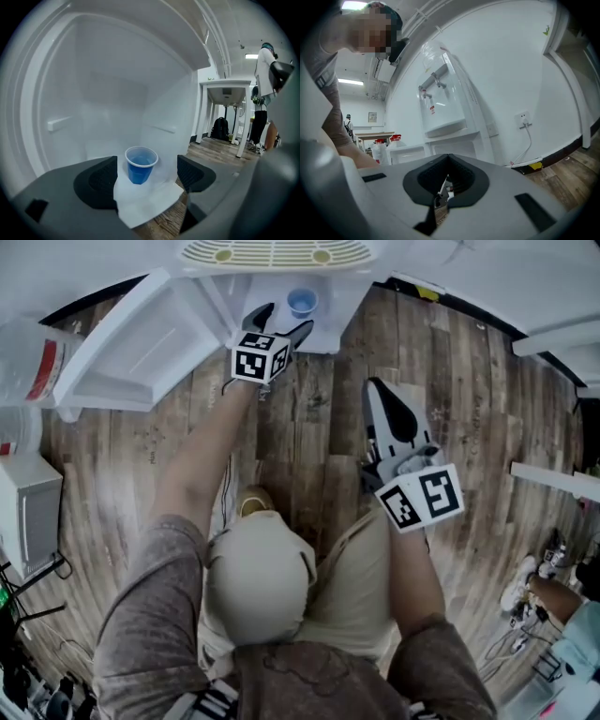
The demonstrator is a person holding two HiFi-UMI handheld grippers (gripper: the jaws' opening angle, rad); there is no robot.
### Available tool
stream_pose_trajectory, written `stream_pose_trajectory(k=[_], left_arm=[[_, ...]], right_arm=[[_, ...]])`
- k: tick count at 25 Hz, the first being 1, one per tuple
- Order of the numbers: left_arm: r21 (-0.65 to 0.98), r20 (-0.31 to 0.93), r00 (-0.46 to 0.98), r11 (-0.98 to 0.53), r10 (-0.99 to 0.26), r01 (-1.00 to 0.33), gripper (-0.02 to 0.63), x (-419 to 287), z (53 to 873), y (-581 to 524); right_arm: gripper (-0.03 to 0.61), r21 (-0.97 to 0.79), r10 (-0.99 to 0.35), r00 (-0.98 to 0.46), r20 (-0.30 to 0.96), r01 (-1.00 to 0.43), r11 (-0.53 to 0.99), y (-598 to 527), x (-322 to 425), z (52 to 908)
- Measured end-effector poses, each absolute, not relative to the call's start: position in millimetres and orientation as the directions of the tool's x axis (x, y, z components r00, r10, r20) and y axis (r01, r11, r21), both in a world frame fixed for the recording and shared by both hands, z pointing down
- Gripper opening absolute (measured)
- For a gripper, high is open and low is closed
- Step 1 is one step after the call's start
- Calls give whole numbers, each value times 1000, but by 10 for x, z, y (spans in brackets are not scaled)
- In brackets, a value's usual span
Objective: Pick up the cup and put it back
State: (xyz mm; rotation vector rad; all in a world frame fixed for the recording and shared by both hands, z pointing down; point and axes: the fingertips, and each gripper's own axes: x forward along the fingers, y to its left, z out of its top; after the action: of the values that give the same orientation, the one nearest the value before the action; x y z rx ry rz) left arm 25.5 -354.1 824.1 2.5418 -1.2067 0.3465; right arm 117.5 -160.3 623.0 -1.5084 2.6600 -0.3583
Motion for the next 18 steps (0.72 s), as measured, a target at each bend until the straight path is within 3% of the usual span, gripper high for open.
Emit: stream_pose_trajectory(k=[18], left_arm=[[98, 431, 586, -610, -686, -786, 380, 425, 8706, -3987]], right_arm=[[3, -207, -857, -503, 112, -855, 475, -1568, 1187, 6309]])
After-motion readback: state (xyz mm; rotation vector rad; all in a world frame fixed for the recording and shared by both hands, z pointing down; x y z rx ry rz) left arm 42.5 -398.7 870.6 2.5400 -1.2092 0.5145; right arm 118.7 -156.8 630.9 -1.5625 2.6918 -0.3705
